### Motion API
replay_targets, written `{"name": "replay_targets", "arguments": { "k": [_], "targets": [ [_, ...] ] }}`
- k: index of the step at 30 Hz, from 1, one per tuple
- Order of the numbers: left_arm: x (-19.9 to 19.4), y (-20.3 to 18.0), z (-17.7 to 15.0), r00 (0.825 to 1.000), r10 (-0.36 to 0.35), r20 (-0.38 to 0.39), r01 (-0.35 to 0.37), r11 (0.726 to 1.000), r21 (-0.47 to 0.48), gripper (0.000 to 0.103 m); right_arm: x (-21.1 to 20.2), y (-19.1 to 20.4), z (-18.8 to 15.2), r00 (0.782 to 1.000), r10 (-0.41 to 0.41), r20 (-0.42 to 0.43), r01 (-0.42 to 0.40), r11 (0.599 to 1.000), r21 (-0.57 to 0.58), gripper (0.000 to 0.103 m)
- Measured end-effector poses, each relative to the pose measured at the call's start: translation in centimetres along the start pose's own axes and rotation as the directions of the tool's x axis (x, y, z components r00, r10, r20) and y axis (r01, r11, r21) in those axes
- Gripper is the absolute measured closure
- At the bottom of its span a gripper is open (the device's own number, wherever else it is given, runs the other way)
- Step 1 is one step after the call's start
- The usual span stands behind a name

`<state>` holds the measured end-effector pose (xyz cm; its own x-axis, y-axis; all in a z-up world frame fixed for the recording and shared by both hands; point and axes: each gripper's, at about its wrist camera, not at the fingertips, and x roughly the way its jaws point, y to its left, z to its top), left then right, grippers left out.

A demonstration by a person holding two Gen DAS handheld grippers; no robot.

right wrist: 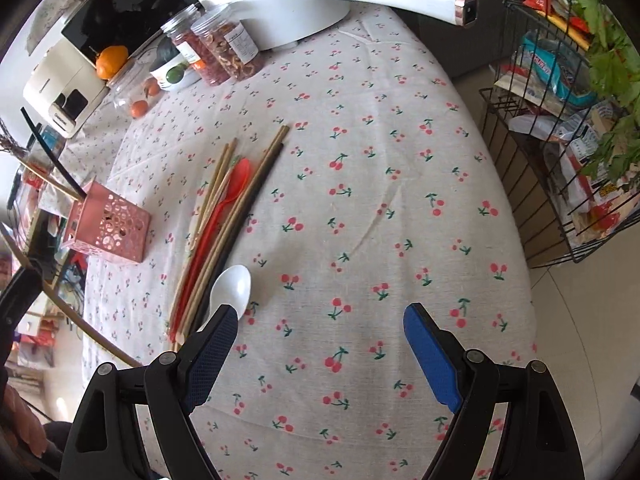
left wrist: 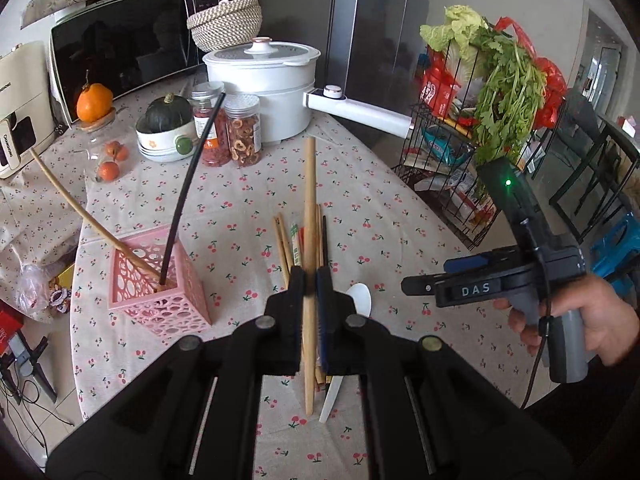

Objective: Organize utensils
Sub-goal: 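Carry the chopstick toward the holder with the left tool while the right tool grasps the white spoon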

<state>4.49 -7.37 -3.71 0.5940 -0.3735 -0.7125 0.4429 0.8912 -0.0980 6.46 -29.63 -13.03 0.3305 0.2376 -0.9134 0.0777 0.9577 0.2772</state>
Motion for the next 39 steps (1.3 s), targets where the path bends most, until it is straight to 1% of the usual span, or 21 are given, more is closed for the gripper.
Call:
{"name": "replay_targets", "arguments": {
  "k": [2, 4, 5, 6, 7, 9, 10, 11, 12, 13, 14, 16, 19, 20, 21, 24, 28, 31, 34, 36, 39],
  "targets": [
    [-1.1, 1.1, 0.2, 0.999, -0.021, 0.024, 0.022, 0.999, -0.025, 0.096, 1.0, 0.8, 0.0, 0.999, 0.027, -0.017, -0.027, 1.000, 0.007, 0.017],
    [-2.4, 2.0, 0.3, 0.997, -0.014, 0.070, 0.016, 0.999, -0.032, 0.096, 2.1, 1.5, 0.1, 0.998, 0.050, -0.035, -0.049, 0.999, 0.014, 0.018],
    [-2.9, 2.4, 0.3, 0.996, -0.008, 0.087, 0.012, 0.999, -0.035, 0.096, 2.6, 1.8, 0.2, 0.997, 0.058, -0.043, -0.058, 0.998, 0.015, 0.022],
    [-3.3, 2.9, 0.2, 0.995, -0.010, 0.098, 0.014, 0.999, -0.042, 0.096, 3.2, 2.1, 0.4, 0.996, 0.066, -0.052, -0.066, 0.998, 0.011, 0.030],
    [-3.7, 3.4, 0.2, 0.994, -0.014, 0.105, 0.019, 0.999, -0.050, 0.096, 3.7, 2.5, 0.5, 0.996, 0.073, -0.060, -0.073, 0.997, 0.005, 0.033],
    [-4.3, 4.2, 0.0, 0.993, -0.020, 0.117, 0.028, 0.997, -0.067, 0.096, 4.7, 3.2, 0.8, 0.994, 0.079, -0.070, -0.080, 0.997, -0.009, 0.044],
    [-4.6, 4.5, 0.1, 0.992, -0.021, 0.122, 0.030, 0.997, -0.070, 0.096, 5.2, 3.5, 0.9, 0.994, 0.079, -0.074, -0.080, 0.997, -0.016, 0.046],
    [-5.0, 4.8, -0.1, 0.991, -0.020, 0.129, 0.029, 0.997, -0.071, 0.096, 5.4, 3.9, 1.0, 0.995, 0.075, -0.059, -0.077, 0.997, -0.025, 0.048],
    [-5.3, 5.0, -0.1, 0.991, -0.016, 0.136, 0.026, 0.997, -0.072, 0.096, 5.4, 4.3, 1.1, 0.996, 0.077, -0.038, -0.078, 0.996, -0.039, 0.053],
    [-5.5, 5.4, -0.2, 0.990, -0.013, 0.140, 0.024, 0.997, -0.074, 0.096, 5.7, 4.7, 1.2, 0.995, 0.089, -0.039, -0.090, 0.995, -0.049, 0.058],
    [-5.7, 5.7, -0.2, 0.990, -0.012, 0.142, 0.024, 0.997, -0.079, 0.096, 6.0, 4.9, 1.3, 0.995, 0.096, -0.041, -0.098, 0.994, -0.054, 0.066],
    [-6.0, 6.4, -0.3, 0.989, -0.011, 0.145, 0.026, 0.995, -0.097, 0.096, 6.2, 5.7, 1.1, 0.996, 0.085, -0.024, -0.087, 0.992, -0.088, 0.070],
    [-6.3, 7.1, -0.5, 0.989, -0.005, 0.148, 0.022, 0.993, -0.115, 0.096, 6.5, 6.5, 0.7, 0.996, 0.089, -0.024, -0.092, 0.987, -0.135, 0.083],
    [-6.3, 7.3, -0.6, 0.989, -0.001, 0.150, 0.019, 0.993, -0.120, 0.096, 6.6, 6.7, 0.6, 0.996, 0.086, -0.026, -0.089, 0.985, -0.148, 0.092],
    [-6.4, 7.5, -0.7, 0.989, 0.002, 0.151, 0.017, 0.992, -0.124, 0.096, 6.6, 6.8, 0.5, 0.997, 0.081, -0.019, -0.083, 0.985, -0.153, 0.094],
    [-6.8, 8.1, -0.8, 0.987, 0.014, 0.163, 0.010, 0.990, -0.142, 0.096, 6.2, 7.1, 0.1, 0.997, 0.072, 0.003, -0.071, 0.983, -0.171, 0.095],
    [-8.2, 8.9, -0.7, 0.977, 0.040, 0.209, -0.005, 0.986, -0.166, 0.096, 3.4, 8.3, -0.3, 0.993, 0.069, 0.097, -0.045, 0.971, -0.234, 0.096],
    [-9.6, 9.2, -0.4, 0.961, 0.072, 0.266, -0.026, 0.985, -0.172, 0.096, 0.1, 9.4, -0.7, 0.977, 0.084, 0.193, -0.030, 0.963, -0.268, 0.097],
    [-10.9, 9.6, 0.0, 0.938, 0.107, 0.329, -0.049, 0.982, -0.182, 0.096, -3.4, 10.3, -1.1, 0.949, 0.100, 0.298, -0.010, 0.957, -0.290, 0.097],
    [-11.5, 9.8, 0.3, 0.920, 0.131, 0.370, -0.063, 0.980, -0.190, 0.096, -5.4, 11.3, -1.2, 0.923, 0.102, 0.371, 0.015, 0.954, -0.300, 0.097],
    [-11.9, 10.0, 0.9, 0.894, 0.170, 0.415, -0.094, 0.976, -0.197, 0.096, -8.3, 12.4, -1.4, 0.872, 0.104, 0.479, 0.057, 0.949, -0.310, 0.097]
  ]
}}
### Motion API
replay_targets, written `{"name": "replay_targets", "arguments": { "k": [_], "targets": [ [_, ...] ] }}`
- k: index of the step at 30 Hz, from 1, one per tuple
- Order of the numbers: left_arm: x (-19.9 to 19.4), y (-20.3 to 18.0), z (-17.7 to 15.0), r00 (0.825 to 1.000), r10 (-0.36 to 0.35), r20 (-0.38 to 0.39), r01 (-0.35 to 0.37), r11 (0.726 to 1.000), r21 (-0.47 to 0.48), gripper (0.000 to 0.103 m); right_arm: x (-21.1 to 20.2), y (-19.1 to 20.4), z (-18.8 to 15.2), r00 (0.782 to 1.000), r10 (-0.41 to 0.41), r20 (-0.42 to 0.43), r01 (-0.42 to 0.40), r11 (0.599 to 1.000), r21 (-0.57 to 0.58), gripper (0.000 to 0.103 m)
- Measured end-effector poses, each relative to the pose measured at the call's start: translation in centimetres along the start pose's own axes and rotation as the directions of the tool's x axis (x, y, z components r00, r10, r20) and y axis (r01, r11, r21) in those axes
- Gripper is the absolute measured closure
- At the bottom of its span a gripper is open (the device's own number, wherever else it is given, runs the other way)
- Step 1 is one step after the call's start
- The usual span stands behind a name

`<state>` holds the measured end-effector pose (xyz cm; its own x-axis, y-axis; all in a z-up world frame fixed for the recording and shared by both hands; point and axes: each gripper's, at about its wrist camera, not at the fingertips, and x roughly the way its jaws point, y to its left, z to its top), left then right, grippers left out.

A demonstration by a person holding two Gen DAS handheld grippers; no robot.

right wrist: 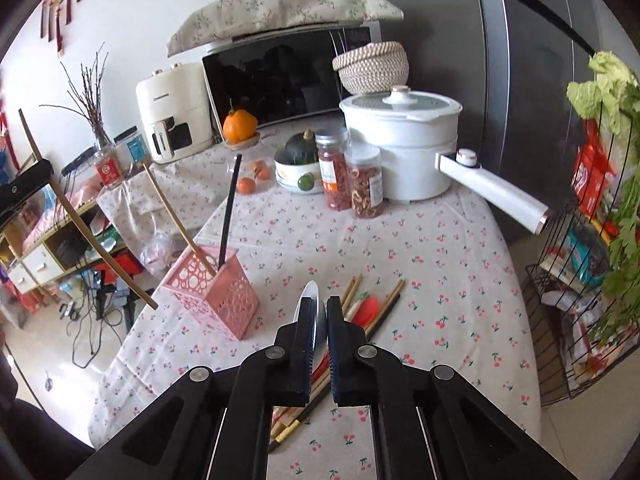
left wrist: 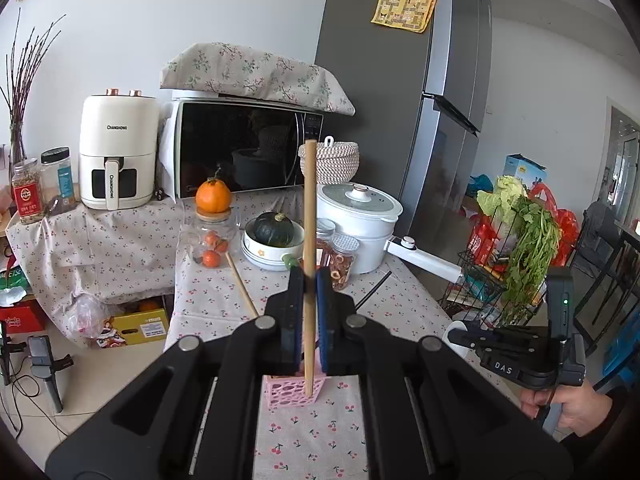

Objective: Organize utensils
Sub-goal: 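Carry the chopstick toward the holder with the left tool while the right tool grasps the white spoon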

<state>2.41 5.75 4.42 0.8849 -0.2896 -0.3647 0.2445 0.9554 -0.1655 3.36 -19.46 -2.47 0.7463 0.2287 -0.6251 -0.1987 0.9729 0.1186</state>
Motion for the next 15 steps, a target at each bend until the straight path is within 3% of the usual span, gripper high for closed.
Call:
{"name": "replay_targets", "arguments": {
  "k": [4, 8, 15],
  "targets": [
    [1.1, 0.2, 0.3, 0.999, 0.021, 0.038, -0.021, 1.000, -0.002, 0.096, -1.3, 1.6, 1.6, 0.993, -0.034, 0.116, 0.037, 0.999, -0.022, 0.097],
    [3.6, 0.1, -0.1, 0.998, 0.058, 0.028, -0.059, 0.998, 0.032, 0.096, -1.2, 2.4, 2.7, 0.984, -0.049, 0.173, 0.052, 0.999, -0.011, 0.097],
    [9.1, 1.3, -1.9, 0.989, 0.100, -0.112, -0.097, 0.995, 0.032, 0.096, -0.3, 4.1, 3.8, 0.955, -0.113, 0.274, 0.124, 0.992, -0.024, 0.097]
  ]
}}
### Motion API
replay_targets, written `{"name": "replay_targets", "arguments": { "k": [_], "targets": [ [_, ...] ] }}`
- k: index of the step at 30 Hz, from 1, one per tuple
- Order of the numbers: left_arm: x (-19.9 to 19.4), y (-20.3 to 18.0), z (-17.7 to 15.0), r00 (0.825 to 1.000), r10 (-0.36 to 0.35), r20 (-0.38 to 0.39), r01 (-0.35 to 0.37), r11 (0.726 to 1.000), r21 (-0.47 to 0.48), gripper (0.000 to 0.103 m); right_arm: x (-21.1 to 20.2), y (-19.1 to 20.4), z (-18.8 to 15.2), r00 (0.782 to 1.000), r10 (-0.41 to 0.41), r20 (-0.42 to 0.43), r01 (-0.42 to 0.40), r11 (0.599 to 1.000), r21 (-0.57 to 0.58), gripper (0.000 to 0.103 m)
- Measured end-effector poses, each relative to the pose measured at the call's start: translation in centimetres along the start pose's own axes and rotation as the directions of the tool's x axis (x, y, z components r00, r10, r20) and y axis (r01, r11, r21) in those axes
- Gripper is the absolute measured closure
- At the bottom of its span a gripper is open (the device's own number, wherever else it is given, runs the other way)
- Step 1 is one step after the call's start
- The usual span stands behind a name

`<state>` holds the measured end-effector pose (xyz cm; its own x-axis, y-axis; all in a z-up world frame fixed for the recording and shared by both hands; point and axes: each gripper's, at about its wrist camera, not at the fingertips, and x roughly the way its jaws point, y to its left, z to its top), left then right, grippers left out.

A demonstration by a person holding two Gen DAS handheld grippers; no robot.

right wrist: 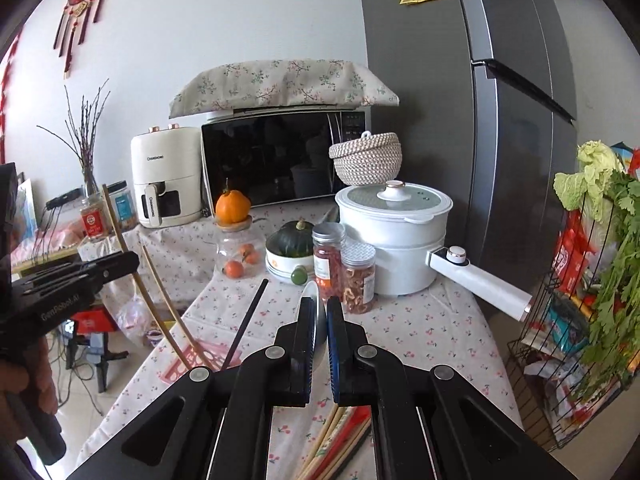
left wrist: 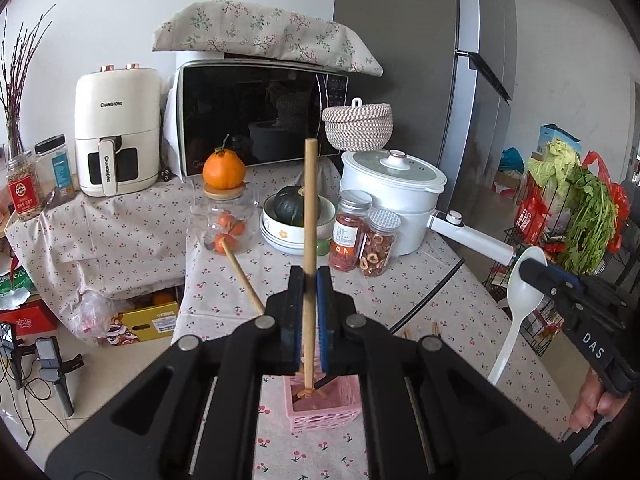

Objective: Organize utensils
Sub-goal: 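Carry the chopstick toward the holder with the left tool while the right tool grasps the white spoon, then release the chopstick into the holder with the left tool while the right tool drops the white spoon in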

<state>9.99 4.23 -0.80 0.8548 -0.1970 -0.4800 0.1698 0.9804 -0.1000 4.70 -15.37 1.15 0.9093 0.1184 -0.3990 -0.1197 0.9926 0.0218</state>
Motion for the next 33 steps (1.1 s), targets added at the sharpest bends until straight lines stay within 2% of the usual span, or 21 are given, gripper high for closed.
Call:
{"name": "replay_targets", "arguments": {
  "k": [3, 8, 11, 13, 17, 19, 21, 26, 33],
  "targets": [
    [1.2, 0.3, -0.4, 0.999, 0.003, -0.034, -0.003, 1.000, -0.015, 0.096, 0.2, 1.0, 0.4, 0.999, -0.019, 0.049, 0.020, 1.000, -0.022, 0.097],
    [2.1, 0.4, -0.6, 0.997, -0.012, -0.079, 0.009, 0.999, -0.037, 0.095, 0.6, 2.4, 1.1, 0.997, -0.009, 0.083, 0.011, 1.000, -0.021, 0.097],
    [1.7, 0.6, -0.5, 0.995, -0.018, -0.099, 0.013, 0.999, -0.053, 0.078, 1.0, 3.0, 1.5, 0.996, -0.006, 0.093, 0.007, 1.000, -0.007, 0.097],
    [1.0, 0.8, -0.5, 0.995, -0.008, -0.100, 0.002, 0.998, -0.056, 0.058, 1.2, 3.3, 1.7, 0.995, -0.006, 0.097, 0.006, 1.000, 0.004, 0.096],
    [-0.3, 1.8, -1.1, 0.991, 0.023, -0.132, -0.031, 0.998, -0.061, 0.039, 1.4, 3.9, 2.1, 0.993, -0.007, 0.116, 0.005, 1.000, 0.015, 0.096],
    [-0.8, 2.6, -1.7, 0.985, 0.046, -0.166, -0.058, 0.996, -0.069, 0.029, 1.5, 4.3, 2.2, 0.991, -0.015, 0.131, 0.015, 1.000, 0.005, 0.096],
    [-0.8, 3.4, -2.5, 0.975, 0.072, -0.212, -0.091, 0.993, -0.077, 0.024, 1.8, 4.8, 2.2, 0.990, -0.024, 0.139, 0.026, 1.000, -0.009, 0.096],
    [-0.4, 4.8, -4.3, 0.941, 0.085, -0.327, -0.114, 0.991, -0.069, 0.022, 2.7, 6.3, 2.1, 0.988, -0.039, 0.150, 0.044, 0.999, -0.031, 0.096],
    [-0.9, 5.5, -5.1, 0.929, 0.083, -0.361, -0.107, 0.993, -0.049, 0.022, 4.4, 9.2, 1.5, 0.978, -0.072, 0.198, 0.096, 0.989, -0.113, 0.096]
  ]
}}
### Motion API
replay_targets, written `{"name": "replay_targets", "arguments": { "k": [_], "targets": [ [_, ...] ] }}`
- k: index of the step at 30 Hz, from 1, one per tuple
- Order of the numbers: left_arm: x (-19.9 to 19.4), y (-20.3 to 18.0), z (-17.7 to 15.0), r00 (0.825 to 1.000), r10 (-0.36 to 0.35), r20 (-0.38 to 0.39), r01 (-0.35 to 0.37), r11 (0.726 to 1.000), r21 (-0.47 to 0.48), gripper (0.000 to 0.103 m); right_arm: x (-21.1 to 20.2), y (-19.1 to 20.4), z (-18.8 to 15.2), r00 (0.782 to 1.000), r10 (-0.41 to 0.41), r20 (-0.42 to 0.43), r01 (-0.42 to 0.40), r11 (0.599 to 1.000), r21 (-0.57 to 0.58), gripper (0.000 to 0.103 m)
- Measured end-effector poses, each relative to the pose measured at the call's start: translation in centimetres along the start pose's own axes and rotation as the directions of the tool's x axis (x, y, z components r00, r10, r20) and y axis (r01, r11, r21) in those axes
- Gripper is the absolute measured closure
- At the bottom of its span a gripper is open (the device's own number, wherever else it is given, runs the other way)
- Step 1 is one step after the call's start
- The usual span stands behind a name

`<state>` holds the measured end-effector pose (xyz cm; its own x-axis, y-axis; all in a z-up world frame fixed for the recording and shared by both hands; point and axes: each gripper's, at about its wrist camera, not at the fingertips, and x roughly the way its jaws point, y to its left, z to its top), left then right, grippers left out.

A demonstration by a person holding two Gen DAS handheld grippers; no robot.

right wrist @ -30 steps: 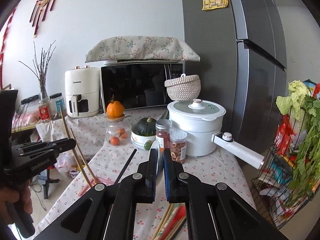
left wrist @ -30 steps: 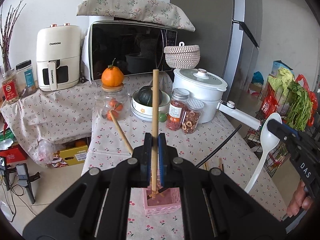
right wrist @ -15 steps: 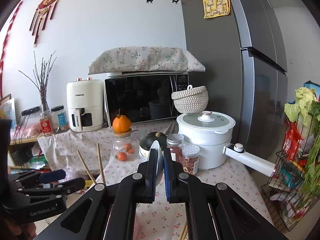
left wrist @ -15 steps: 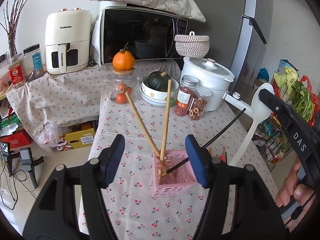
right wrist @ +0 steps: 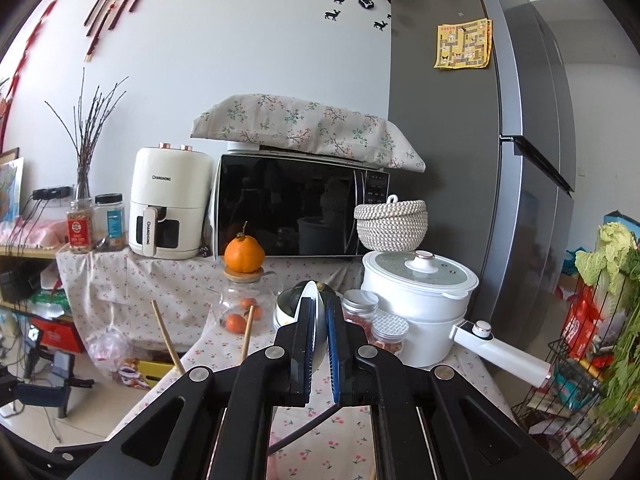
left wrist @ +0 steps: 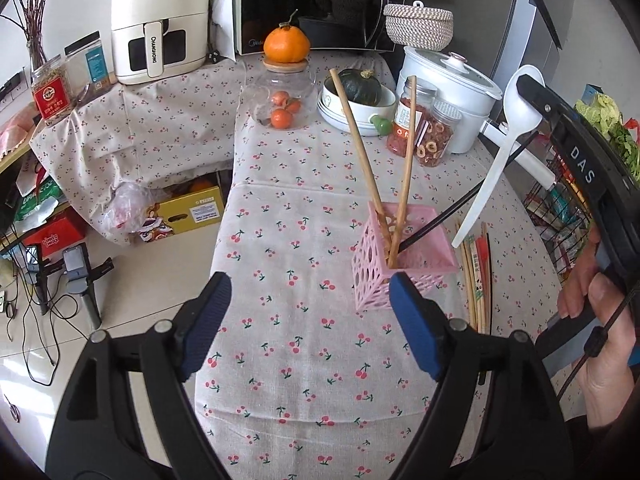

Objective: Organize utensils

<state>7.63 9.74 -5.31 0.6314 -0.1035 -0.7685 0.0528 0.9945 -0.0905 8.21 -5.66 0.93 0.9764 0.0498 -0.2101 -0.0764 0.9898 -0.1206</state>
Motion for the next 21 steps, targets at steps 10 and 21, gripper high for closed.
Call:
{"name": "replay_targets", "arguments": {
  "k": [10, 21],
  "targets": [
    [0.2, 0.7, 0.1, 1.000, 0.005, -0.017, -0.005, 1.000, -0.028, 0.021, 1.7, 1.2, -1.6, 0.997, 0.029, -0.072, -0.029, 1.000, -0.007, 0.096],
    [-0.4, -0.6, -0.1, 1.000, 0.006, -0.013, -0.006, 1.000, -0.005, 0.018, -1.6, -3.2, 0.9, 0.979, 0.174, -0.110, -0.158, 0.977, 0.144, 0.039]
  ]
}}
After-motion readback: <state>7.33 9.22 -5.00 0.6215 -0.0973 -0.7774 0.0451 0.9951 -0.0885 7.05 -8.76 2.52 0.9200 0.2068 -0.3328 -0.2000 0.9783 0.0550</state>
